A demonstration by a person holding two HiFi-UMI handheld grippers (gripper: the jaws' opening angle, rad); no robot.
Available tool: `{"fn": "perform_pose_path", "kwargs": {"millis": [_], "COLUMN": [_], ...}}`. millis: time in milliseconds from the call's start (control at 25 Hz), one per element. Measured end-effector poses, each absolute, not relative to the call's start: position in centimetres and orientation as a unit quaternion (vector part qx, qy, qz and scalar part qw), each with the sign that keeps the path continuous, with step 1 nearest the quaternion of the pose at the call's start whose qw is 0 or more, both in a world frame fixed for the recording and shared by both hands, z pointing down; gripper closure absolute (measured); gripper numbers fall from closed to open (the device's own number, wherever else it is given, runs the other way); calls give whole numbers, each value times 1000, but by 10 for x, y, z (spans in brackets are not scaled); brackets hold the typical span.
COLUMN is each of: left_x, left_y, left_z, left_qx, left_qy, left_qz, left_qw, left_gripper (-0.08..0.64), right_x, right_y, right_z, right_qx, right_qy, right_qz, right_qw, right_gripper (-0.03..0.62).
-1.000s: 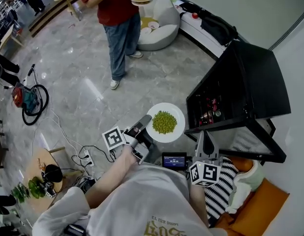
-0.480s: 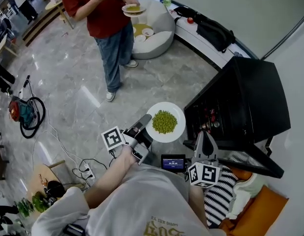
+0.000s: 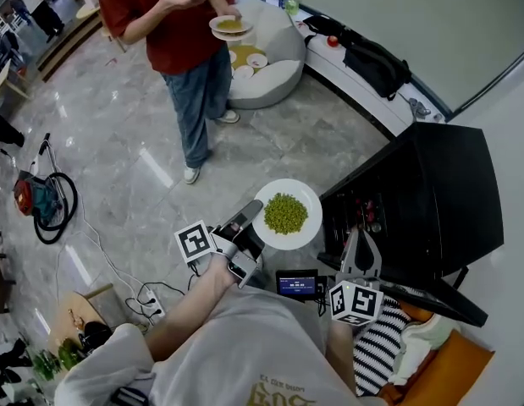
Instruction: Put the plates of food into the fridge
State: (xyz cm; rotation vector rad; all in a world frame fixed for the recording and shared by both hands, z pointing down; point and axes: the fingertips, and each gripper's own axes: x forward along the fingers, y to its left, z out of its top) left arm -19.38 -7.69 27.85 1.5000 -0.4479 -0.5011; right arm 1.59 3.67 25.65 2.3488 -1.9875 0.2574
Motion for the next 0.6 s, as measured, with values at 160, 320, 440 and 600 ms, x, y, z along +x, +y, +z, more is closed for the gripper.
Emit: {"fn": "perform_pose_path", "kwargs": {"millis": [160,320,440,600], "left_x": [-195,-191,-187,-171], "left_y": [-90,-97,-96,-99], "left_z": [278,280,284,286], "left_qx": [668,670,665,664], "left_qy": [-194,-193,-199,-207], "left_qz": [-219,-211,-213,-226], "left_qw": [684,686,687,682], "left_gripper": [541,541,541,541], "right_x": [8,4,8,25], "right_y": [25,23,23,18], "right_z": [257,263,264,260], "right_qx": [760,762,763,756], "right_qy": [-644,-640,-638,-649], "right_qz": [81,94,103,88], "right_qw": [25,10,-2,8], "right_gripper": [583,583,583,583]}}
